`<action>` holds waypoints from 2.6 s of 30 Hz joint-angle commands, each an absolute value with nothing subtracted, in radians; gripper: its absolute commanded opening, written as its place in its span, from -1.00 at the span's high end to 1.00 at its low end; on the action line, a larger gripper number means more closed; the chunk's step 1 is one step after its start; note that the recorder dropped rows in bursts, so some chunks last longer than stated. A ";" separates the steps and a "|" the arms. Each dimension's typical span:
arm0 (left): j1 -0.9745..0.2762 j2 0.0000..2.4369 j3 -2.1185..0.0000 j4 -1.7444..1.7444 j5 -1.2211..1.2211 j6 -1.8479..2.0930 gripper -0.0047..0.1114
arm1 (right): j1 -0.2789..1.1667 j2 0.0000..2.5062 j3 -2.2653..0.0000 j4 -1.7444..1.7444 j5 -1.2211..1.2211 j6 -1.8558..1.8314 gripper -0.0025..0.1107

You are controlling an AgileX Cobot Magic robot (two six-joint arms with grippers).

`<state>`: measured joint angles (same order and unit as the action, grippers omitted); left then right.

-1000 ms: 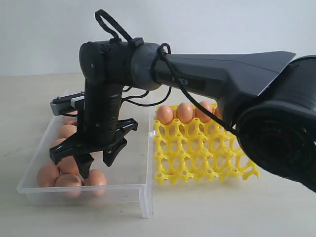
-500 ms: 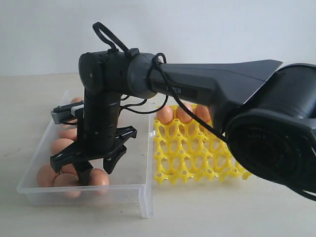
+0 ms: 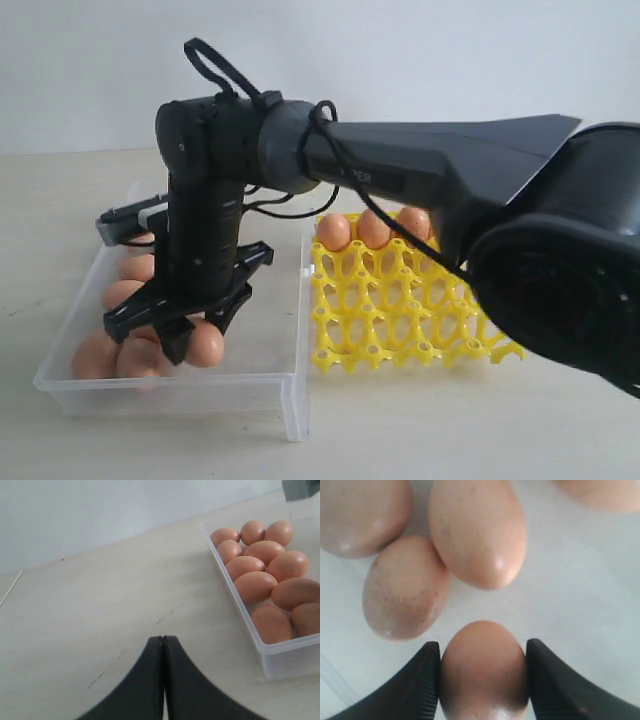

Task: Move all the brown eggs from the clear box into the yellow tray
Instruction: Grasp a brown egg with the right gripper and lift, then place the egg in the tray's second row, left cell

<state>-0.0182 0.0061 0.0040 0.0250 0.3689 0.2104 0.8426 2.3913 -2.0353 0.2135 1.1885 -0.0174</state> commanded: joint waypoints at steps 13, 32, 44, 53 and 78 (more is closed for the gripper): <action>-0.020 0.000 0.000 0.025 0.361 0.205 0.92 | 0.701 1.873 -1.083 0.023 -0.262 0.056 0.96; -0.020 0.000 0.000 0.025 0.361 0.205 0.92 | 0.567 1.996 -0.864 0.020 -0.568 0.115 0.96; -0.020 0.000 0.000 0.025 0.361 0.205 0.92 | 0.562 2.049 -0.903 0.008 -0.572 0.115 0.77; -0.020 0.000 0.000 0.025 0.361 0.205 0.92 | 0.562 2.057 -0.903 -0.043 -0.572 0.170 0.12; -0.020 0.000 0.000 0.025 0.361 0.205 0.92 | 0.814 2.007 -1.515 0.350 0.514 0.209 -0.03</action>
